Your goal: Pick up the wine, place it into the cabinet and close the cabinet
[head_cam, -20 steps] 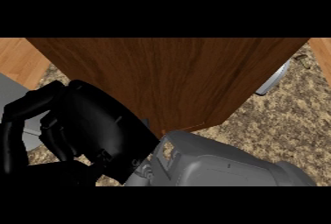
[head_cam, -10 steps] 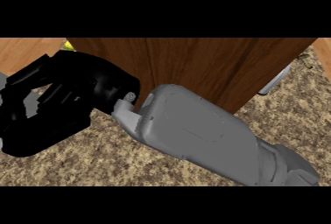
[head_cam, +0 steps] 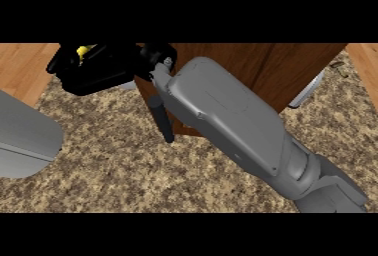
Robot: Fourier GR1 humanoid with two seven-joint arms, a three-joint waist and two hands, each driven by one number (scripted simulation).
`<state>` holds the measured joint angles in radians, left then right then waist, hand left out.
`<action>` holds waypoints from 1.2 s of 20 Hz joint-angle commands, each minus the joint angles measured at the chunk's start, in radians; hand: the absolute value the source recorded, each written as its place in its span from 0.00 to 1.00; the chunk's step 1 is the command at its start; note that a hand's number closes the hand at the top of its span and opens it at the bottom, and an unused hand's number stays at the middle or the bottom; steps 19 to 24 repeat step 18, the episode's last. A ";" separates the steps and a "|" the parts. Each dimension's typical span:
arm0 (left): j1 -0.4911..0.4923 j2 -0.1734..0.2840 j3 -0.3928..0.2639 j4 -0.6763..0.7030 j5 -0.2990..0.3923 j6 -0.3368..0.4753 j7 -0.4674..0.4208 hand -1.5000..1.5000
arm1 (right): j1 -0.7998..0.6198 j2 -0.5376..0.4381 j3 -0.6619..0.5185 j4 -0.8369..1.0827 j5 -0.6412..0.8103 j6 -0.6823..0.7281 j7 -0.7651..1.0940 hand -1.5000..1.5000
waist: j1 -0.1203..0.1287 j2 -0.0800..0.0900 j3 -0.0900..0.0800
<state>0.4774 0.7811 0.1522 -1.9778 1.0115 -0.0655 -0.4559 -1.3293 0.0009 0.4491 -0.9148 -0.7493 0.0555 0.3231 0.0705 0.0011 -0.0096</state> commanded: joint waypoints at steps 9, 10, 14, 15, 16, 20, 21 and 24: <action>-0.024 -0.001 0.000 -0.041 0.048 -0.007 0.050 0.00 | 0.069 -0.152 -0.075 0.178 0.043 0.049 -0.171 1.00 | -0.049 0.024 0.009; -0.021 0.014 0.000 -0.059 0.038 -0.018 0.056 0.00 | 0.076 -0.150 -0.086 0.195 0.039 0.038 -0.189 1.00 | -0.039 0.029 0.010; -0.042 -0.001 -0.028 -0.048 0.038 -0.008 0.059 0.00 | 0.062 -0.152 -0.104 0.197 0.018 0.021 -0.205 1.00 | -0.066 0.033 0.007; -0.037 0.004 -0.038 -0.065 0.043 -0.004 0.075 0.00 | 0.083 -0.167 -0.086 0.197 0.025 0.047 -0.218 1.00 | -0.069 0.034 0.009; -0.049 -0.003 -0.046 -0.083 0.046 0.005 0.074 0.00 | 0.084 -0.160 -0.086 0.200 0.023 0.039 -0.227 1.00 | -0.073 0.034 0.009; -0.049 -0.005 -0.059 -0.067 0.043 0.011 0.084 0.00 | 0.074 -0.164 -0.080 0.201 0.018 0.052 -0.237 1.00 | -0.076 0.035 0.008; -0.049 -0.005 -0.059 -0.067 0.043 0.011 0.084 0.00 | 0.074 -0.164 -0.080 0.201 0.018 0.052 -0.237 1.00 | -0.076 0.035 0.008; -0.049 -0.005 -0.059 -0.067 0.043 0.011 0.084 0.00 | 0.074 -0.164 -0.080 0.201 0.018 0.052 -0.237 1.00 | -0.076 0.035 0.008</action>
